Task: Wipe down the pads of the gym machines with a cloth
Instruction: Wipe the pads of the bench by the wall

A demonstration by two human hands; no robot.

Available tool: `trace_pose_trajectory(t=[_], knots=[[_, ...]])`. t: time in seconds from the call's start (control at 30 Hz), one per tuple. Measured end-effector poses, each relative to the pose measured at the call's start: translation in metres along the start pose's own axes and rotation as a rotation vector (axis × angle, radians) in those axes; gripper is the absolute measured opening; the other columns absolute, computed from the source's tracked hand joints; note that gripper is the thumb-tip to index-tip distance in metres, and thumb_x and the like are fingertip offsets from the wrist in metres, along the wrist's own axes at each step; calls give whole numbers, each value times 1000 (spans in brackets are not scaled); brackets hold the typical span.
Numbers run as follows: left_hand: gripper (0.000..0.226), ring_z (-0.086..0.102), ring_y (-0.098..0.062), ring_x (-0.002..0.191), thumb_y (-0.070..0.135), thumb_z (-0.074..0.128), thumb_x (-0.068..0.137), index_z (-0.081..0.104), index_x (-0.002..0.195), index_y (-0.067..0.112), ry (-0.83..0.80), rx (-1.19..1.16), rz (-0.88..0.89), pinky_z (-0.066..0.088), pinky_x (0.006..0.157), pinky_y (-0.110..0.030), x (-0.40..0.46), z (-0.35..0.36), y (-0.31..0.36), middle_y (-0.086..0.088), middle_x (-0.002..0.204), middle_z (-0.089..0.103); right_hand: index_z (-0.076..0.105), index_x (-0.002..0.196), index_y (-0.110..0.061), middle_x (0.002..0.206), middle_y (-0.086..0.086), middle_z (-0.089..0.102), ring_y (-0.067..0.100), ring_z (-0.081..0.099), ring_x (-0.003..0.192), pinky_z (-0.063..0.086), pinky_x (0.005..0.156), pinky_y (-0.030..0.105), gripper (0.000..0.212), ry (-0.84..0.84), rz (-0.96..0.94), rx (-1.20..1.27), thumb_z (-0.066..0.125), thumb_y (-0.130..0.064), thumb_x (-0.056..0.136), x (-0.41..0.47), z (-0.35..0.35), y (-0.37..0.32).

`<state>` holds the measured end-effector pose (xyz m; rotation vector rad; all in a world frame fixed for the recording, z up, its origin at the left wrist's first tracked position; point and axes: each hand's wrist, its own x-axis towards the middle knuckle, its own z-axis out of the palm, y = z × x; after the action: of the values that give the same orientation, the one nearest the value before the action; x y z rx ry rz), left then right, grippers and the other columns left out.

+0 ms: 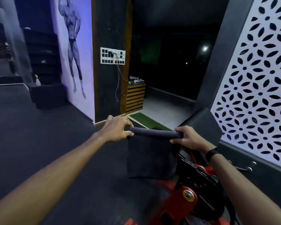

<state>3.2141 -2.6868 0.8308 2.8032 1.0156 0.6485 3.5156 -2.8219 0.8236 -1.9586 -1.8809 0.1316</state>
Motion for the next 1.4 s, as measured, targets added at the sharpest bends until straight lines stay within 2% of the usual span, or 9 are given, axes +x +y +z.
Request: trace_pose_trajectory(t=[0.2, 0.4, 0.53, 0.63, 0.9, 1.03, 1.27, 1.33, 1.4], knots=[[36, 50, -16, 126, 45, 70, 90, 69, 121, 27, -1, -77, 113, 27, 106, -42, 99, 41, -51, 7, 132, 60, 52, 69, -27, 71, -6, 58, 21, 58, 73, 47, 70, 46, 31, 88, 126, -53, 79, -40, 77, 60, 11, 38], [30, 52, -11, 119, 48, 72, 87, 70, 112, 32, -51, -181, 193, 27, 96, -38, 179, 80, -90, 14, 122, 62, 56, 75, -21, 66, -9, 53, 20, 53, 70, 41, 67, 38, 29, 97, 279, -123, 82, -34, 79, 103, 13, 52], [28, 52, -12, 119, 45, 73, 87, 71, 111, 30, -90, -222, 247, 25, 93, -36, 224, 101, -101, 13, 124, 62, 46, 63, -30, 60, -13, 48, 9, 45, 62, 32, 62, 31, 41, 110, 361, -106, 83, -28, 80, 121, 23, 65], [29, 51, -13, 122, 46, 72, 87, 71, 112, 31, -135, -244, 274, 26, 97, -38, 239, 126, -103, 12, 125, 62, 46, 63, -32, 59, -11, 48, 11, 46, 64, 32, 60, 31, 40, 89, 419, -103, 82, -29, 81, 118, 33, 75], [24, 54, -9, 114, 44, 73, 86, 71, 107, 32, -235, -350, 373, 27, 94, -36, 292, 188, -76, 15, 118, 63, 54, 65, -32, 64, -8, 58, 13, 57, 67, 45, 66, 35, 32, 109, 620, -60, 82, -29, 80, 105, 39, 123], [25, 53, -8, 115, 45, 73, 86, 71, 107, 33, -272, -352, 417, 28, 96, -37, 322, 211, -56, 16, 119, 63, 60, 73, -32, 68, -5, 64, 18, 62, 73, 51, 69, 43, 20, 150, 662, -41, 78, -41, 75, 103, 38, 157], [24, 56, -8, 111, 44, 74, 85, 73, 105, 31, -293, -352, 471, 34, 98, -39, 384, 236, -12, 16, 116, 65, 53, 65, -37, 72, -10, 61, 13, 58, 76, 42, 64, 34, 30, 251, 769, -118, 79, -36, 80, 106, 18, 197], [23, 60, -9, 104, 43, 76, 84, 74, 103, 30, -331, -377, 472, 41, 95, -38, 395, 244, -3, 14, 109, 67, 55, 68, -38, 73, -12, 62, 10, 58, 77, 39, 63, 31, 27, 239, 806, -114, 78, -35, 81, 106, 11, 207], [21, 62, -11, 95, 40, 78, 83, 76, 100, 29, -402, -398, 474, 48, 87, -35, 405, 253, 5, 12, 100, 69, 59, 71, -39, 74, -12, 65, 8, 61, 78, 45, 67, 33, 22, 200, 836, -74, 79, -34, 82, 108, 7, 218]])
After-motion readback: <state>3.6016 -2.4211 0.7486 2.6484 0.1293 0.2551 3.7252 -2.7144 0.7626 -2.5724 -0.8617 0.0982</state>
